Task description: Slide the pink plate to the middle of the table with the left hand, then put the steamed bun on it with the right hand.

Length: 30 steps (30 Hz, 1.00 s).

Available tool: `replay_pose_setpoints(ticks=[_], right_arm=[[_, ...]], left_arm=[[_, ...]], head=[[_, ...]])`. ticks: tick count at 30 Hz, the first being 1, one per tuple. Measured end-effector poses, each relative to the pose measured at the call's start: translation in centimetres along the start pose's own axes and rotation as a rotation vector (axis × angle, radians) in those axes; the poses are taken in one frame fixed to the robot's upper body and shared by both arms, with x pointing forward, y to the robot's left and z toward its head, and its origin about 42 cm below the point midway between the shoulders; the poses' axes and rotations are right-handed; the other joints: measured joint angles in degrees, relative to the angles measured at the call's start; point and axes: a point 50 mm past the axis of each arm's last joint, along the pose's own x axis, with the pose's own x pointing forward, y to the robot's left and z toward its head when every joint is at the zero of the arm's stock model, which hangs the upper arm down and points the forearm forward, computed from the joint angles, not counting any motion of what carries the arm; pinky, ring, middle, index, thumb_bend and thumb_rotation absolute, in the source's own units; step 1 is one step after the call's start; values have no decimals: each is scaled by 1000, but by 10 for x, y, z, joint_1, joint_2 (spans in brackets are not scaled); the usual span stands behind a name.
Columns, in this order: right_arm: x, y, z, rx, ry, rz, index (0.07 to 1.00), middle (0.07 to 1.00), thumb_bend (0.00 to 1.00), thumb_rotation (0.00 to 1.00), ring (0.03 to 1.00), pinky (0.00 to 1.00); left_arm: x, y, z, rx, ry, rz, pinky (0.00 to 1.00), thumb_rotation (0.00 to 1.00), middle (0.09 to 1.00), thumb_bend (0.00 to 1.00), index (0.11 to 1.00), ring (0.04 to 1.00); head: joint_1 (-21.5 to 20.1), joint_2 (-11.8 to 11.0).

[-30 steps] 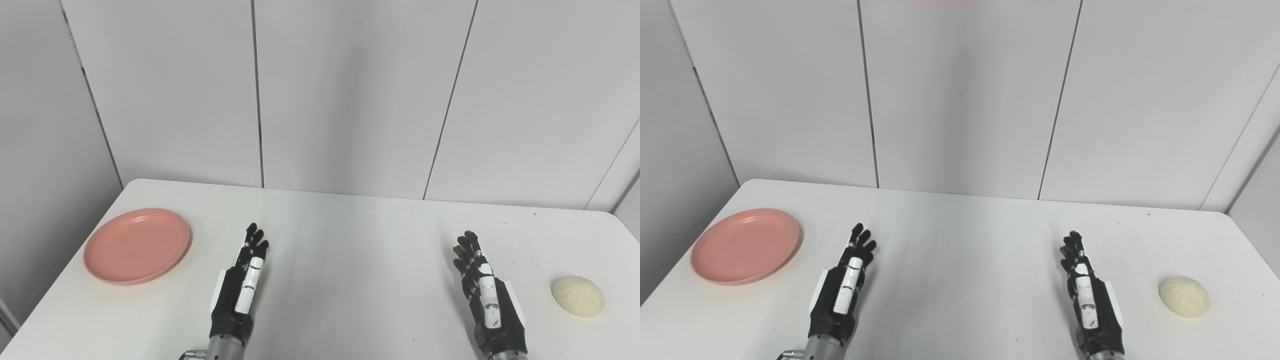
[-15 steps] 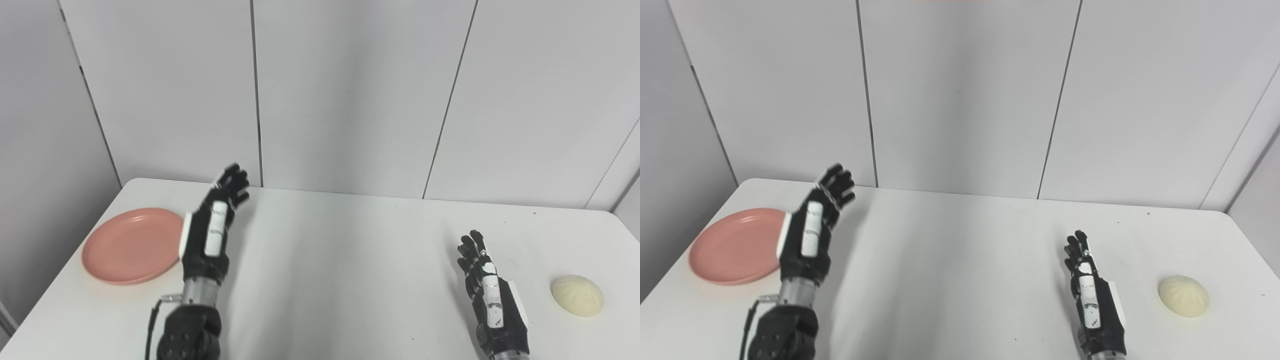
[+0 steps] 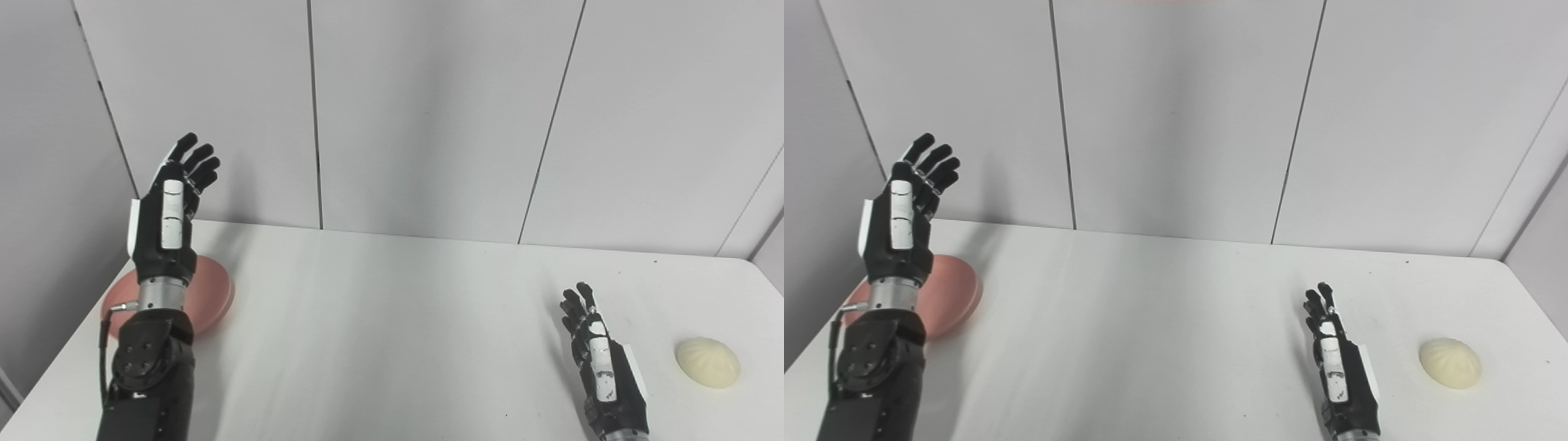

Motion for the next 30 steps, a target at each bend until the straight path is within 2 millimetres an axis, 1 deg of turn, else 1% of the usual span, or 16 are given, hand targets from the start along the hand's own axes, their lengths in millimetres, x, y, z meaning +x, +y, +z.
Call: replay_pose_setpoints(ticks=[2,4,7,9,11,12,14,17,19,21,24,26,30], right_arm=[[0,0,0,0,0,0,979,947,798,985,960,1000],[0,0,0,-1,1,0,978,948,799,986,960,1000],[0,0,0,-1,1,-1,977,946,789,995,960,1000],[0,0,0,-1,1,-1,971,942,798,989,959,1000],[0,0,0,-1,1,-3,967,940,808,984,957,1000],[0,-1,0,-1,2,-5,958,933,813,975,952,994],[0,-1,-1,1,2,-7,952,928,815,969,948,989],[0,-1,-1,1,2,-8,951,926,802,978,945,986],[0,-1,-1,1,1,-8,950,925,803,979,944,985],[0,-1,-1,0,1,-9,947,925,813,973,944,985],[0,-1,-1,0,2,-9,951,926,810,977,946,988],[0,-2,-1,-1,2,-9,952,927,808,982,948,990],[0,-1,-1,0,2,-9,950,923,812,972,945,989]], left_arm=[[8,12,2,17,2,4,914,886,875,861,841,883],[14,23,5,40,0,1,917,893,885,863,851,890],[24,45,4,71,28,3,896,906,868,838,837,884],[27,61,1,98,51,17,921,916,869,816,840,893],[27,76,-3,119,76,34,935,921,871,802,843,897],[26,83,-7,126,83,44,950,937,884,796,862,904],[23,97,-17,142,105,55,955,951,887,785,870,906],[17,116,-30,130,142,93,953,922,893,797,884,911],[14,129,-36,126,165,121,942,922,888,808,885,905],[13,138,-38,138,169,136,937,915,885,823,887,901],[15,149,-36,156,167,150,915,892,877,832,878,890],[18,152,-32,156,157,162,905,885,875,838,870,884],[25,157,-26,116,144,193,931,881,882,813,879,893]], head=[[0,-1],[0,-1],[0,-3],[-1,-2],[-3,-2],[-4,0],[-4,0],[-2,2],[-2,2],[-3,2],[-3,3],[-3,3],[-4,4]])
